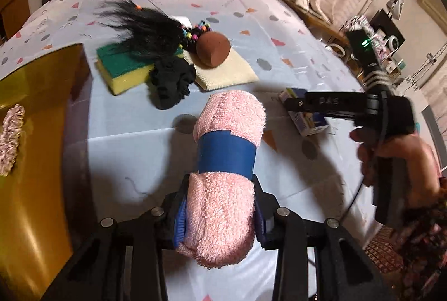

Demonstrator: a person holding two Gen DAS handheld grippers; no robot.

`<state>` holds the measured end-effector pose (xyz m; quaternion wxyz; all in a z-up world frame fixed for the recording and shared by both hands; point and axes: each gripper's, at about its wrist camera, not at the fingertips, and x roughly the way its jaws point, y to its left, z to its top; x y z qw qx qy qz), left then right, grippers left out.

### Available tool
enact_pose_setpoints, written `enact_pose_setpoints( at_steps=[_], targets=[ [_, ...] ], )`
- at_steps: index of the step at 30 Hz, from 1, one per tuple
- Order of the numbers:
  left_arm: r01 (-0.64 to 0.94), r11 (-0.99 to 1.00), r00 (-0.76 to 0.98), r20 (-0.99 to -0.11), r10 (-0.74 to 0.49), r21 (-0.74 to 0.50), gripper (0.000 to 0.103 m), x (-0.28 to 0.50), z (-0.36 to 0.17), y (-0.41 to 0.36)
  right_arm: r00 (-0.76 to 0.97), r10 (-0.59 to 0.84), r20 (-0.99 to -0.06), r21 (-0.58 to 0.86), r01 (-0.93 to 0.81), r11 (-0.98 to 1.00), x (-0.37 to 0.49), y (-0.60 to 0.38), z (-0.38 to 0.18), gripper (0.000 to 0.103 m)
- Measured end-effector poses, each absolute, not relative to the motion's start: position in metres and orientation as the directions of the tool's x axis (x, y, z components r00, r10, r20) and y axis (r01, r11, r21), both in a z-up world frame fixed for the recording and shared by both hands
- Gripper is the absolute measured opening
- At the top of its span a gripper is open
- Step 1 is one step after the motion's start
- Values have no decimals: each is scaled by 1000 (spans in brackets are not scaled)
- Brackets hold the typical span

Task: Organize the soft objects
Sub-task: 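Carry the pink towel roll into the gold tray and open the left gripper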

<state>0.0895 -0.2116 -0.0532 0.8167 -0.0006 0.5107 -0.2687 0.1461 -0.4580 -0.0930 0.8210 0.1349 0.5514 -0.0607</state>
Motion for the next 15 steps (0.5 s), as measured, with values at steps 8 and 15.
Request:
enact_pose_setpoints(
  at_steps=[8, 15],
  targets=[
    [416, 859, 379, -802, -462, -298, 38, 88, -23, -168, 391, 30, -920, 135, 244, 960, 144, -454, -92, 55],
    [344, 884, 448, -773, -450, -315, 38, 107, -2, -122, 392, 4, -920, 103, 232, 967, 145, -451, -94, 54]
  ],
)
